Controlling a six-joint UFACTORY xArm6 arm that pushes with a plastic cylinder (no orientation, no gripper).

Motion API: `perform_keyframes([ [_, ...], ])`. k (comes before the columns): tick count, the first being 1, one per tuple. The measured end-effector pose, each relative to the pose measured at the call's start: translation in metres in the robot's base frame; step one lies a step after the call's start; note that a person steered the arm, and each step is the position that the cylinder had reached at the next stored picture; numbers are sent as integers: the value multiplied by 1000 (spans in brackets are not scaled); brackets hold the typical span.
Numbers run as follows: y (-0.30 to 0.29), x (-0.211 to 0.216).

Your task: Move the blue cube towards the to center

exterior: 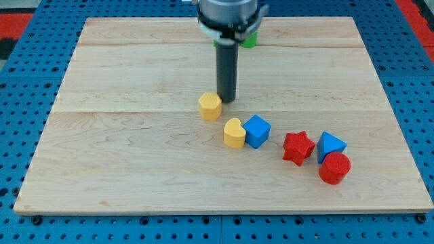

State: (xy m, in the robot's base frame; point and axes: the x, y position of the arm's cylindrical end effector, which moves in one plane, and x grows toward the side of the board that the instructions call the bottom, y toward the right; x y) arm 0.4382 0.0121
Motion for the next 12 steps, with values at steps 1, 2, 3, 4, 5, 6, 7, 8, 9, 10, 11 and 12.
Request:
perform_keyframes([
  [1,46,6],
  [2,103,6],
  [3,110,60],
  [4,105,102],
  [5,70,77],
  [6,43,39],
  [7,9,9],
  [8,-3,0],
  [9,-13,-14],
  [10,-42,-39],
  [11,-56,-29],
  [12,-83,-39],
])
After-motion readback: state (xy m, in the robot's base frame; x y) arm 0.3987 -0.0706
